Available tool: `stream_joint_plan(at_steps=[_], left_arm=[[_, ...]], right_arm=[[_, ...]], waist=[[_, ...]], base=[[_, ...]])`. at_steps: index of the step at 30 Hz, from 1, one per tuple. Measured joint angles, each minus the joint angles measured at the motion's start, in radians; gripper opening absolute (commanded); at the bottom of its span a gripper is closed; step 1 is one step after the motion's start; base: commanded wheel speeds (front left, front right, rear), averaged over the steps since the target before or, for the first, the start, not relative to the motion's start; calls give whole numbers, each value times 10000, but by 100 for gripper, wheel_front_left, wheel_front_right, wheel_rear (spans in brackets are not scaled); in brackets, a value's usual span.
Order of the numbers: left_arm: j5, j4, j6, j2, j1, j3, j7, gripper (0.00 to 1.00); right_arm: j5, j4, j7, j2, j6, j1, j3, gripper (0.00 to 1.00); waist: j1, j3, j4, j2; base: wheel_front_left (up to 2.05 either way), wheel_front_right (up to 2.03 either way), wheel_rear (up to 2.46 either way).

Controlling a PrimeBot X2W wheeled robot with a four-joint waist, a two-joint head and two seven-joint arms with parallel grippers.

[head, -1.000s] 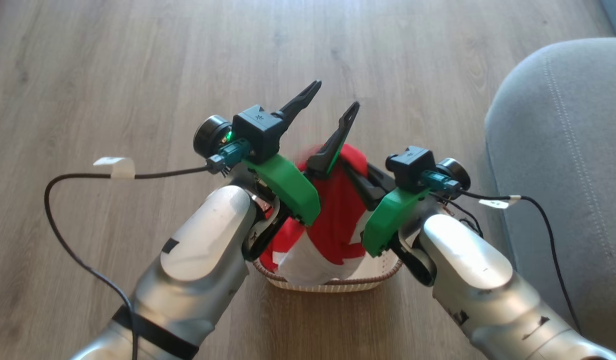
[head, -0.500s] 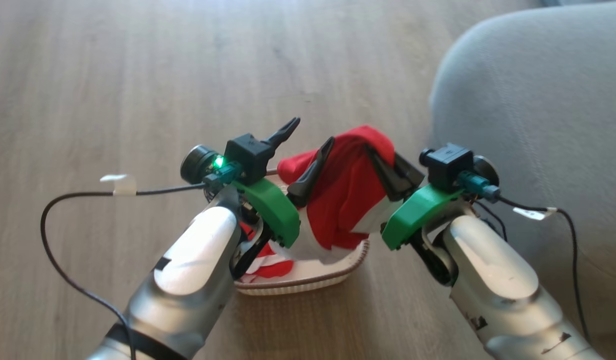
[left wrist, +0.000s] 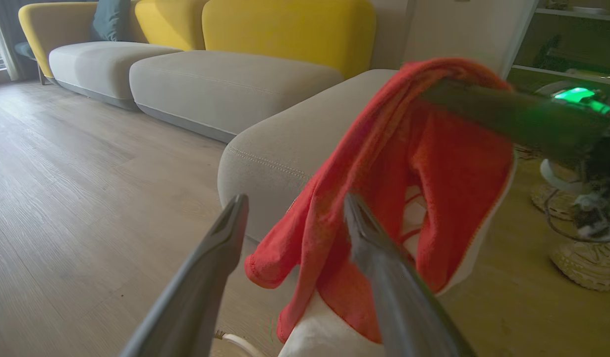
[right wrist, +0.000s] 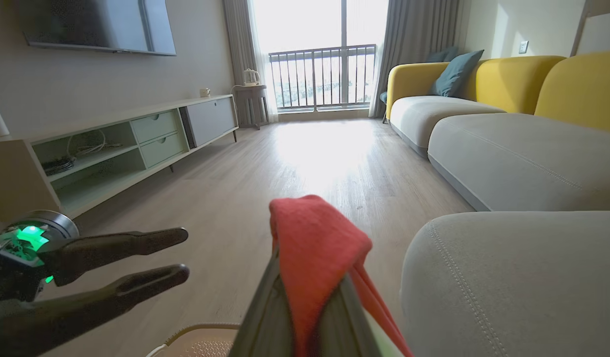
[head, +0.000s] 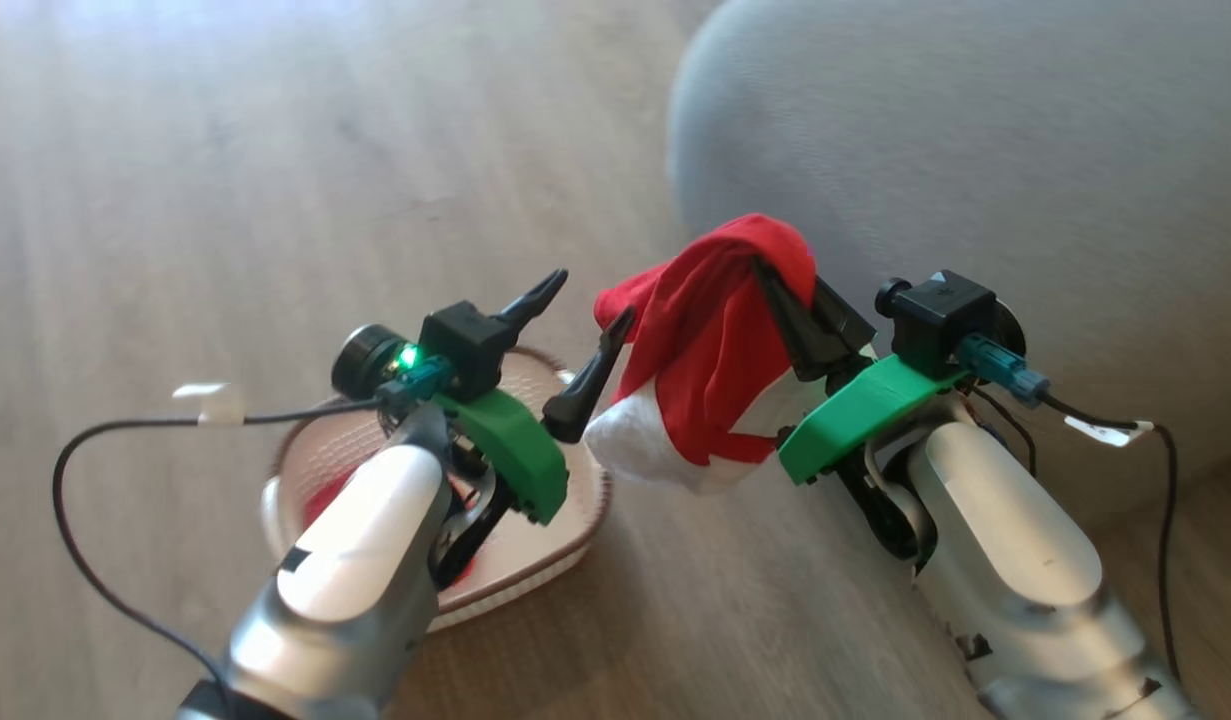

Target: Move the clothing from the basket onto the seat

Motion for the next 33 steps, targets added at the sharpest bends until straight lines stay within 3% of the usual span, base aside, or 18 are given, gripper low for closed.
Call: stream_joint_plan(at_steps=[6, 10, 25, 33], left_arm=[[0, -121, -2, 136, 374, 127, 0, 100], [-48, -224, -2, 98, 348, -117, 0, 100], [-138, -878, -2, 431, 324, -650, 0, 100], [130, -1358, -2, 861, 421, -729, 0, 100]], right_arm=[[2, -387, 0, 4, 0, 110, -226, 0], [-44, -926, -2, -19, 0, 538, -1049, 0], [-403, -2389, -2, -21, 0, 1596, -2614, 0], [-470, -2497, -2, -88, 0, 319, -3078, 0]], waist=[[0, -12, -1156, 0], [0, 117, -1615, 0], [0, 872, -1902, 0], [1, 1750, -1902, 0]], base=[[0, 0, 0], [0, 0, 0], [0, 0, 0], [0, 0, 0]])
